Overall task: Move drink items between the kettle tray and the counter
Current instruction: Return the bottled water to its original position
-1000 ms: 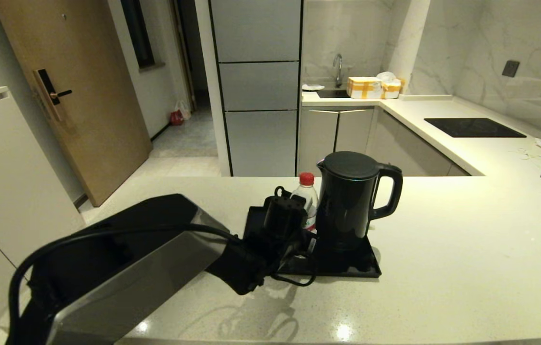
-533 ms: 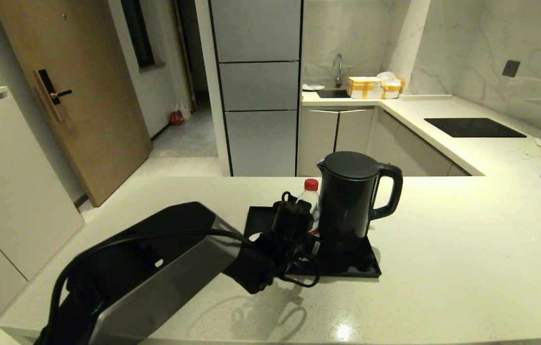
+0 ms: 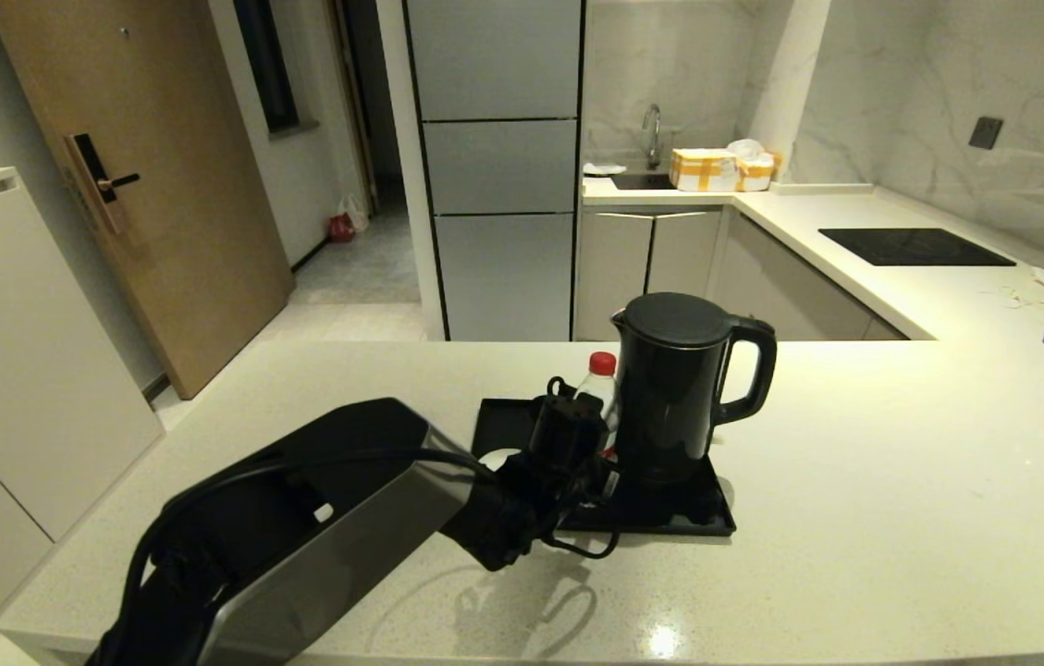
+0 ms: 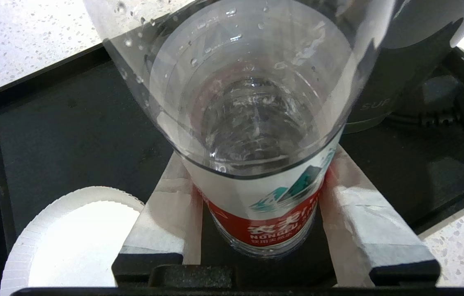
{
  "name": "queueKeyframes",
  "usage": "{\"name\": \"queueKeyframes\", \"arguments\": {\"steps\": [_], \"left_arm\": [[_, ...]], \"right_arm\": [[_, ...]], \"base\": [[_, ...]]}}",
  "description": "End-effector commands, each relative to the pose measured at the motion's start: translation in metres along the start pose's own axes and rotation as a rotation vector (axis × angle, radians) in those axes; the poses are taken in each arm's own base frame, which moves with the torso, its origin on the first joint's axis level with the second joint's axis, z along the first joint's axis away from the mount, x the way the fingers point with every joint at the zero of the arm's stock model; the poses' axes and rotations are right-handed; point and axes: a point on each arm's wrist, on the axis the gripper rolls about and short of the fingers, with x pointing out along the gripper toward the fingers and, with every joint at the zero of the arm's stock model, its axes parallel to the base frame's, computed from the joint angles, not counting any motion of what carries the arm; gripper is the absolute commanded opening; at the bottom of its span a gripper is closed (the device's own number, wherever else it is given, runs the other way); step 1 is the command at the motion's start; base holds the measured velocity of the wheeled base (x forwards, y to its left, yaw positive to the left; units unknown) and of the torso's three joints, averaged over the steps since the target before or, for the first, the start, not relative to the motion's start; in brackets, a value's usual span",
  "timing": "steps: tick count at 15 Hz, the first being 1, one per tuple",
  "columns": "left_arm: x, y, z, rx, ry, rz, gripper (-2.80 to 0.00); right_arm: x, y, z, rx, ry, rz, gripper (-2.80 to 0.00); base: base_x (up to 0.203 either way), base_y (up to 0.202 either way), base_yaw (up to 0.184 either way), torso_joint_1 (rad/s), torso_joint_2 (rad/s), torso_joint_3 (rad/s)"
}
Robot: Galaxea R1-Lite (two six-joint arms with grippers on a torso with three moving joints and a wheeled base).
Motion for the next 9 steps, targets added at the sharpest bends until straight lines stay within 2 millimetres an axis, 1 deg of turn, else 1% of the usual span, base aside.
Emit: {"name": "queueKeyframes", "arguments": {"steps": [1,2,3,9], "left_arm": [[0.0010,0.0000,-0.0032,0.003,0.009,0.003,-2.80],[0.0008,0.0002,-0.0054,0.005,0.016,0.009,-2.80],[0.0011,0.0002,-0.0052,0.005,0.014,0.015,0.00],[-0.0030,0.0005,-0.0051,0.001,0.012,0.019,0.00]], "right_arm": [[0.0001,0.0000,0.0000,-0.001,0.001,0.001,-2.80],[0.0001,0.0000,0.0000,-0.001,0.001,0.001,-2.80],[0.0001,0.0000,0.0000,-0.001,0.001,0.001,-2.80],[0.0001,0.0000,0.0000,-0.001,0.001,0.001,-2.80]], "base": [[0.000,0.000,0.000,0.000,0.00,0.000],[0.000,0.000,0.000,0.000,0.00,0.000],[0.000,0.000,0.000,0.000,0.00,0.000],[0.000,0.000,0.000,0.000,0.00,0.000]]}}
